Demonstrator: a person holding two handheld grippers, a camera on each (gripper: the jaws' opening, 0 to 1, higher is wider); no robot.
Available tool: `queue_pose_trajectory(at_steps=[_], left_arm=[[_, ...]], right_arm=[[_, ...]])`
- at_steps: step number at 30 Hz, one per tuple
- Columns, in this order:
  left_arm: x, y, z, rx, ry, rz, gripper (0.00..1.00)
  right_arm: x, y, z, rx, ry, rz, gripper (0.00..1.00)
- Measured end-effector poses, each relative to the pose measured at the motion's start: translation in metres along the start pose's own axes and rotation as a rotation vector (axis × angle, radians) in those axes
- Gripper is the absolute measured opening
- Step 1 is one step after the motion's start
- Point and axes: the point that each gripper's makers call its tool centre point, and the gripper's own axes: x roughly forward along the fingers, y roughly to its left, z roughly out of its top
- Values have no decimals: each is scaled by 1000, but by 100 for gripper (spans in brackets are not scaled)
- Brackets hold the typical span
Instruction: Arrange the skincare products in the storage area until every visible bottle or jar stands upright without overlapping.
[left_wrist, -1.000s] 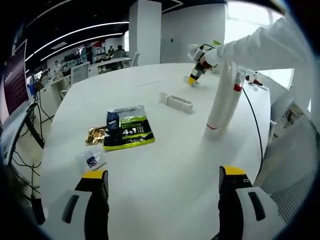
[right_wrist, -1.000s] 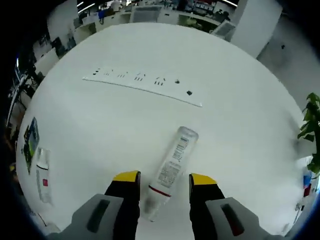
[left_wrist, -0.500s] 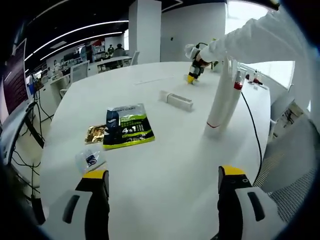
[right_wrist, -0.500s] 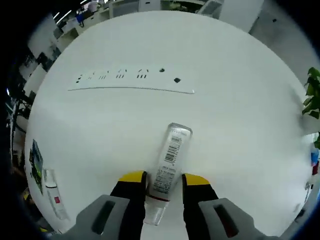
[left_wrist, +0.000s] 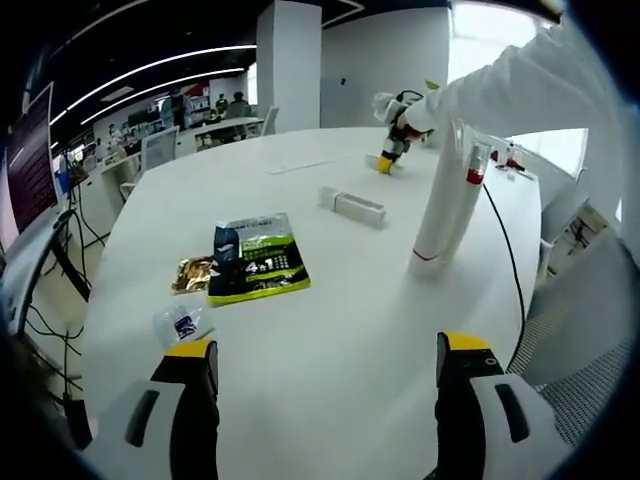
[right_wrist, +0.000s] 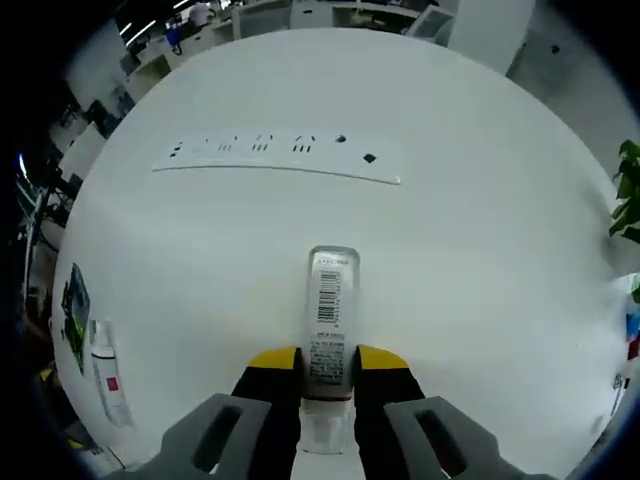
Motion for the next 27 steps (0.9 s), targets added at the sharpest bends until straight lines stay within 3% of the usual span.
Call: queue_pose_trajectory(at_steps=[5, 8, 15, 17, 22, 27], left_arm=[[-1, 0, 2, 1, -7, 2, 85], [0, -1, 3, 1, -10, -2, 85], [-1, -4, 5, 11, -15, -6, 86], [-1, -3, 6, 12, -17, -5, 86], [-2, -4, 8, 18, -29, -4, 86], [-4, -7, 12, 21, -41, -8, 86]], right_arm=[[-6, 14, -14, -71, 4, 30, 11], [-11, 18, -11, -103, -25, 27, 11], [-42, 48, -7, -241, -102, 58, 11], [-43, 49, 1, -289, -117, 68, 11], [-68, 89, -14, -392, -138, 113, 11], [-87, 113, -19, -490, -187, 119, 11]])
